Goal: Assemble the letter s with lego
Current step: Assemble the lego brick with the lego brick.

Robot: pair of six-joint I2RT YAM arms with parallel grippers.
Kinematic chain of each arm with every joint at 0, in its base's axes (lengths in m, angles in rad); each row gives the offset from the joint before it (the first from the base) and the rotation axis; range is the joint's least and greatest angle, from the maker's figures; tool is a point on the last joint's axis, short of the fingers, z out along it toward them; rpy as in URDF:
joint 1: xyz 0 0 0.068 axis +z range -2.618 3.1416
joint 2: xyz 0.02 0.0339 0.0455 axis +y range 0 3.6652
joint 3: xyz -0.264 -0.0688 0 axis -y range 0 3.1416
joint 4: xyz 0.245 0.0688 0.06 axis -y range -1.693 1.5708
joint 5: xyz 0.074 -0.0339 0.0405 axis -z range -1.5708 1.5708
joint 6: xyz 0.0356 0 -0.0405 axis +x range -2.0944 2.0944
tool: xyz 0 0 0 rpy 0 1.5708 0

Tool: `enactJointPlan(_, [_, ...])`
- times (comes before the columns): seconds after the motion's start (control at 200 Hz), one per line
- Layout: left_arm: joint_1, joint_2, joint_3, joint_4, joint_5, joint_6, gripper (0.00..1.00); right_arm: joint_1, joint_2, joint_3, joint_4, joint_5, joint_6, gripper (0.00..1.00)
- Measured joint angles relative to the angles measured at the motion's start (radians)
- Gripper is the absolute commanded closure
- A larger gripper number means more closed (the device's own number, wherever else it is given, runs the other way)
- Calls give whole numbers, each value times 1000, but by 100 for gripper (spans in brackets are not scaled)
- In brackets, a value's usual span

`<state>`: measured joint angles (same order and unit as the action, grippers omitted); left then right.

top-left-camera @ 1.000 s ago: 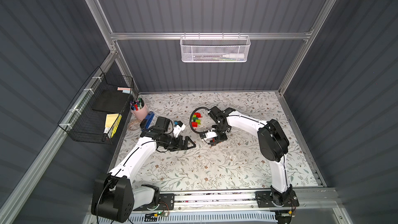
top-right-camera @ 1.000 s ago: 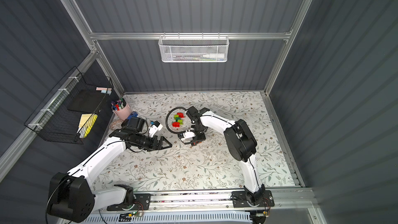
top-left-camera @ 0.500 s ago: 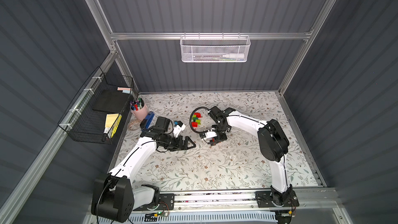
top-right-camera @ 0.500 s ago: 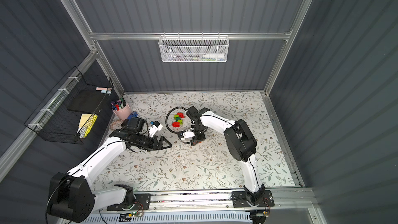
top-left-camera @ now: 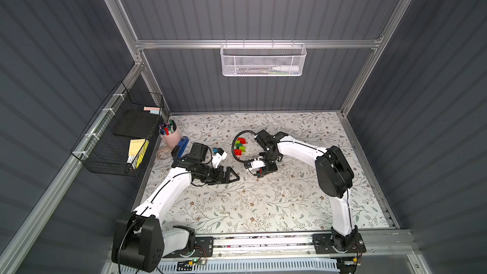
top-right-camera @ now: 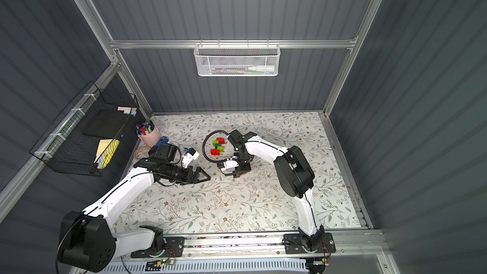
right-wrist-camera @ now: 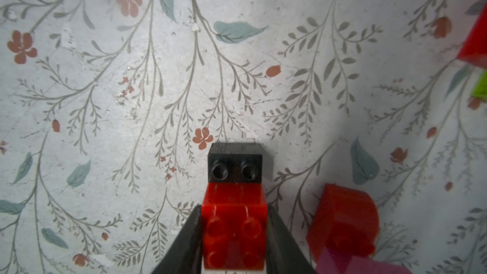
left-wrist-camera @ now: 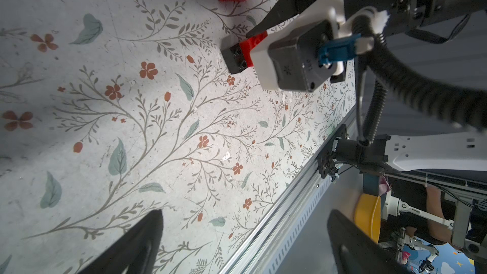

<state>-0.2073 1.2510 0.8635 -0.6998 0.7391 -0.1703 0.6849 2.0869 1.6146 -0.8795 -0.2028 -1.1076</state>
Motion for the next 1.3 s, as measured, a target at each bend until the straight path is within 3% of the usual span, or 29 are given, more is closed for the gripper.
enactJointPlan(0.555, [0,0,0,0,0,0,1,0,0,-5,13,-8,6,61])
enactJointPlan(1.061, [-1,7,1,2,-5,5,1,-2,-8,-15,45,-16,25,39])
enactJointPlan(1.301, [-6,26,20,4,-19,15,1,-15,-145,-75,94,-30,47,36])
